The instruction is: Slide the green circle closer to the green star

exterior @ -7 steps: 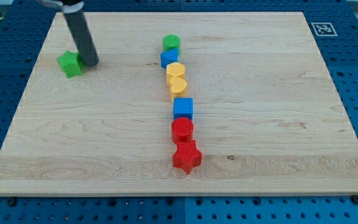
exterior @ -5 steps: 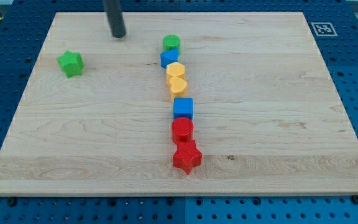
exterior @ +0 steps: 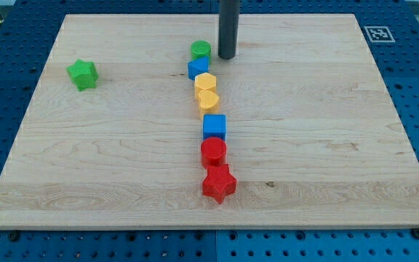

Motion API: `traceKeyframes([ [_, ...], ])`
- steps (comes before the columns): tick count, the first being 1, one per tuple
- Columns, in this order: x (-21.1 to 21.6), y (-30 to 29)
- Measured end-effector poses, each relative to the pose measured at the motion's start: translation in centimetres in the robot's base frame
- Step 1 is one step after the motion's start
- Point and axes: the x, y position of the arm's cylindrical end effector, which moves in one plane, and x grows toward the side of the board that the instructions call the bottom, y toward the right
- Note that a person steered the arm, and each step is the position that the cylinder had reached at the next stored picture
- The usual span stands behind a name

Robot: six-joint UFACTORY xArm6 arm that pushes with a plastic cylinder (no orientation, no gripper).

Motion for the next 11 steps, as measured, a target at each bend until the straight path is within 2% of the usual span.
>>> traceKeyframes([
  [2, 0.0, -2.0],
  [4, 2.1, -5.3],
  [11, 1.2, -16.8],
])
